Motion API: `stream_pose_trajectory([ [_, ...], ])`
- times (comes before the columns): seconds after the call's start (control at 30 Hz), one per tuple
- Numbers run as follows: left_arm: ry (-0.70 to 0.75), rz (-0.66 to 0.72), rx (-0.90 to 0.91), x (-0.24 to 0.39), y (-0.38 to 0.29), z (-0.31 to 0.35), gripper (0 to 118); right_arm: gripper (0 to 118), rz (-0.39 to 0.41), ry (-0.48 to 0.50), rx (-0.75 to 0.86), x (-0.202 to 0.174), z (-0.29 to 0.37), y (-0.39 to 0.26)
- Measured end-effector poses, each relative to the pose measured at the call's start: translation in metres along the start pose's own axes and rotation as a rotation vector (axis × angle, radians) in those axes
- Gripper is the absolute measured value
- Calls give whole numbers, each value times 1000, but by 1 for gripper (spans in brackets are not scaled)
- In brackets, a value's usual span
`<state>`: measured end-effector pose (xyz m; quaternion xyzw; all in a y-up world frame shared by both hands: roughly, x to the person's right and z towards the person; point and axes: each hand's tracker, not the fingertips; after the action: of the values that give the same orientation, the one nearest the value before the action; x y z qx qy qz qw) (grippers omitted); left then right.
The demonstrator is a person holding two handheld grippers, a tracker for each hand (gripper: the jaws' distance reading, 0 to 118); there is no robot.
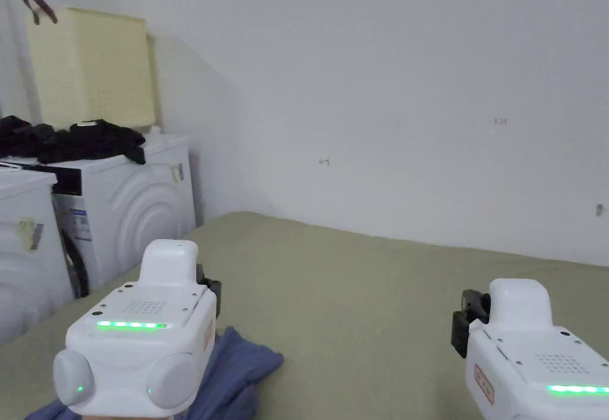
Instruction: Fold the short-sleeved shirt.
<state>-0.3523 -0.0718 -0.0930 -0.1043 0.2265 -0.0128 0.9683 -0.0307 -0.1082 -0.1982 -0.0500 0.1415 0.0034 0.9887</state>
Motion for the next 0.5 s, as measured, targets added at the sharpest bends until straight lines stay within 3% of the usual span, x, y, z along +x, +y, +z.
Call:
stream_pose_trajectory([
  [0.23, 199, 30, -49, -88, -17, 12, 3, 3, -27, 166, -16, -78, -27, -5],
  [0.5, 206, 34, -95, -101, -27, -8, 3, 3, 1, 204, -41, -94, -39, -10],
])
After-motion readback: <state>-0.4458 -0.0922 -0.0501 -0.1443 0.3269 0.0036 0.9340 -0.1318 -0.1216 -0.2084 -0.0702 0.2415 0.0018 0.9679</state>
